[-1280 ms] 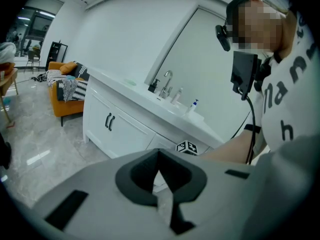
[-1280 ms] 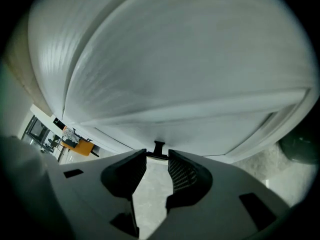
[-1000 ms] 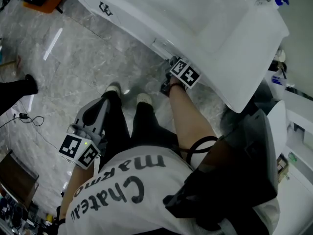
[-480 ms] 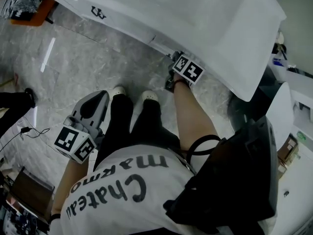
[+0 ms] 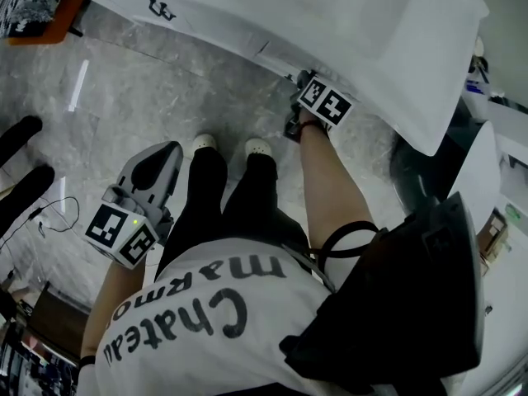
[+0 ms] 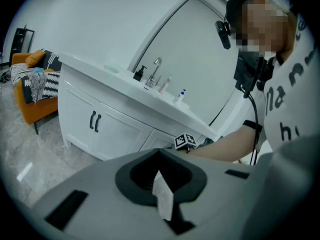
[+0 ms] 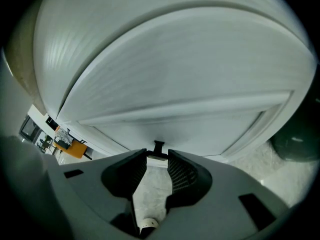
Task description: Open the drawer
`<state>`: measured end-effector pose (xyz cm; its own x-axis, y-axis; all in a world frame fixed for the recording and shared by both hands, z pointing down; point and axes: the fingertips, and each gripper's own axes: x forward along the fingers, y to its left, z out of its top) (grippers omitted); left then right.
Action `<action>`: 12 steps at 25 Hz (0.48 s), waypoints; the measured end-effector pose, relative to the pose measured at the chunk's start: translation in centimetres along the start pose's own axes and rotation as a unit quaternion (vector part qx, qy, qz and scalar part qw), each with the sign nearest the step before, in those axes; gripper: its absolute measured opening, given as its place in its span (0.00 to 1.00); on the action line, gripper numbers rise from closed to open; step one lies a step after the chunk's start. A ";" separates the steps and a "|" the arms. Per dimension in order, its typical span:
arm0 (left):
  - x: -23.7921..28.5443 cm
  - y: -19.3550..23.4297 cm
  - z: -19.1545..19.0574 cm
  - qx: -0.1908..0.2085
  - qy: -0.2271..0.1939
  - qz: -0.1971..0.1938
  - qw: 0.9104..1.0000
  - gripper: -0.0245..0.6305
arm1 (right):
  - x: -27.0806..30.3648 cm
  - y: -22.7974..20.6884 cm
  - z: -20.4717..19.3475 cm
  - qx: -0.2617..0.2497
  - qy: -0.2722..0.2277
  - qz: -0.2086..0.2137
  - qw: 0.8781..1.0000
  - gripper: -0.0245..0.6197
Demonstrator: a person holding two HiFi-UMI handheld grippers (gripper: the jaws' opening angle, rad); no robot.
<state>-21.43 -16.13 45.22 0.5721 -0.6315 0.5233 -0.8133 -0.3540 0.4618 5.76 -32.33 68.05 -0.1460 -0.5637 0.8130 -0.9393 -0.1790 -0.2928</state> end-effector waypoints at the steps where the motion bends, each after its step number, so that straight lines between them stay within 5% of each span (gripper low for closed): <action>1: 0.0 -0.1 -0.2 0.000 0.001 -0.001 1.000 0.05 | 0.0 0.0 0.0 -0.001 0.001 0.001 1.000 0.25; 12: -0.4 0.5 -1.3 -0.017 -0.004 -0.001 1.000 0.05 | -0.2 0.3 0.0 -0.011 -0.006 0.000 1.000 0.25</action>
<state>-21.93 -15.10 46.19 0.5731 -0.6357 0.5171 -0.8079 -0.3324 0.4867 5.49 -32.28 67.81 -0.1426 -0.5738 0.8065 -0.9456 -0.1618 -0.2823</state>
